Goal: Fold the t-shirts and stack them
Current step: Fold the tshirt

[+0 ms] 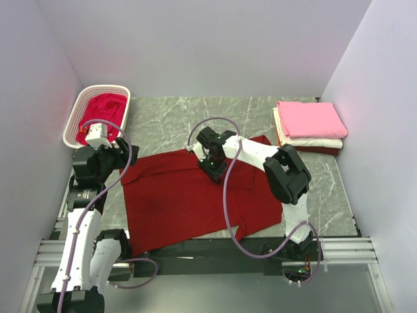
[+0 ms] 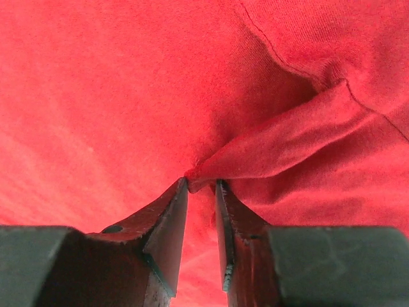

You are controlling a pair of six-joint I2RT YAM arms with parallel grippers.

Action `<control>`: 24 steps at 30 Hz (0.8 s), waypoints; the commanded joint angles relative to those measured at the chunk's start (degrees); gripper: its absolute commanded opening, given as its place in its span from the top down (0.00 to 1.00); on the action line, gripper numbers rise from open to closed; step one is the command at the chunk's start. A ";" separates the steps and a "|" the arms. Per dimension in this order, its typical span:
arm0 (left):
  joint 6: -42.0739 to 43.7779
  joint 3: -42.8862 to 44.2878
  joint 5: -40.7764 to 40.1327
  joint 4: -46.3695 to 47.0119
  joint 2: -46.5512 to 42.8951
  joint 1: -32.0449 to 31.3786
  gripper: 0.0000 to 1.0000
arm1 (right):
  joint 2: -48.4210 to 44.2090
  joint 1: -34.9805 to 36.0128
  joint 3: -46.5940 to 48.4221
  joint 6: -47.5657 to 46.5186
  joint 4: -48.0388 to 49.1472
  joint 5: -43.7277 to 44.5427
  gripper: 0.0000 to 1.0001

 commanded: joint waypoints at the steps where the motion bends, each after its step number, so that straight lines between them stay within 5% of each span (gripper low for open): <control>1: 0.86 1.01 1.06 2.20 -0.94 0.04 0.23 | 1.80 0.76 1.52 0.78 0.55 1.40 0.68; 5: 0.86 1.01 0.88 2.20 -0.94 -0.05 0.23 | 1.90 0.76 1.61 0.78 0.82 0.88 0.76; 9: 0.86 1.01 1.15 2.29 -0.68 -0.05 0.23 | 0.49 0.76 2.66 -0.10 0.12 -1.58 1.00; 24: 0.86 0.92 0.97 2.20 -0.76 -0.05 0.23 | 2.16 1.29 8.99 -1.59 -4.28 -11.08 0.99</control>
